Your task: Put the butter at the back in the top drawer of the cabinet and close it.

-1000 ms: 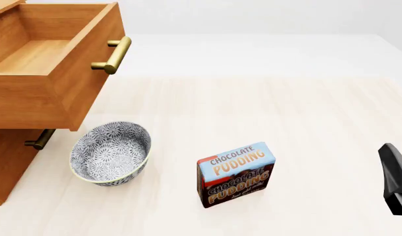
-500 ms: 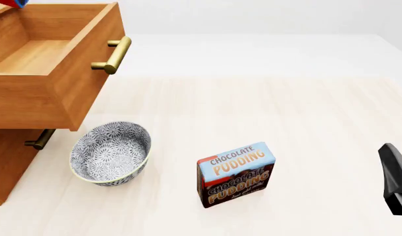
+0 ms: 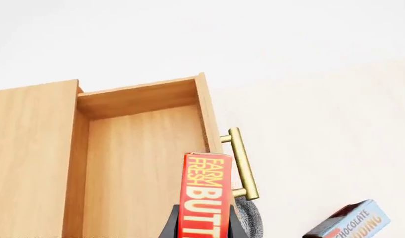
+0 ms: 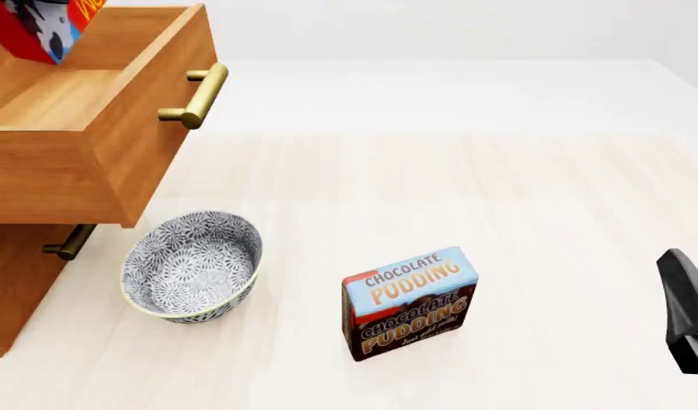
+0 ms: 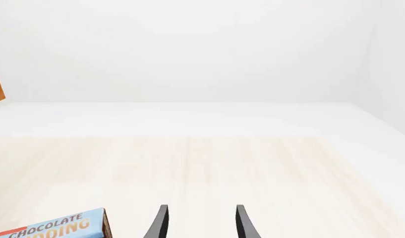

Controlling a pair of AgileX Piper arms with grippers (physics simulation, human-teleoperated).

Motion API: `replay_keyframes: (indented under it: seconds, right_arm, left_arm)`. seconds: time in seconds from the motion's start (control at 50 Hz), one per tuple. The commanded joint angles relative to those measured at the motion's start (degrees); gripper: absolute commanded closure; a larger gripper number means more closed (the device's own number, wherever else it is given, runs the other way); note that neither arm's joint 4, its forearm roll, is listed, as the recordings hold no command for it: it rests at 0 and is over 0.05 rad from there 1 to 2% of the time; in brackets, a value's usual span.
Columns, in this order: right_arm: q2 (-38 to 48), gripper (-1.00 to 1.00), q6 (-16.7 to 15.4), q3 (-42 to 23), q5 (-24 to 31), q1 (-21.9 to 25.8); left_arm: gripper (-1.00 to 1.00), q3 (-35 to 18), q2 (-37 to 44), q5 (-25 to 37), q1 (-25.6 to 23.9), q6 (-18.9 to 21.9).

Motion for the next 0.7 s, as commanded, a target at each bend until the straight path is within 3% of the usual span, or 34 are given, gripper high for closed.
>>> replay_keyframes:
  seconds: [0.02,0.7]
  right_arm:
    - [0.0,-1.0,0.0,0.0,0.0,0.0]
    - [0.0,-1.0,0.0,0.0,0.0,0.0]
  left_arm:
    - [1.0,2.3,0.4,-2.4,1.5,-0.2]
    - [1.0,5.3,2.2,-4.5,4.1,-1.4]
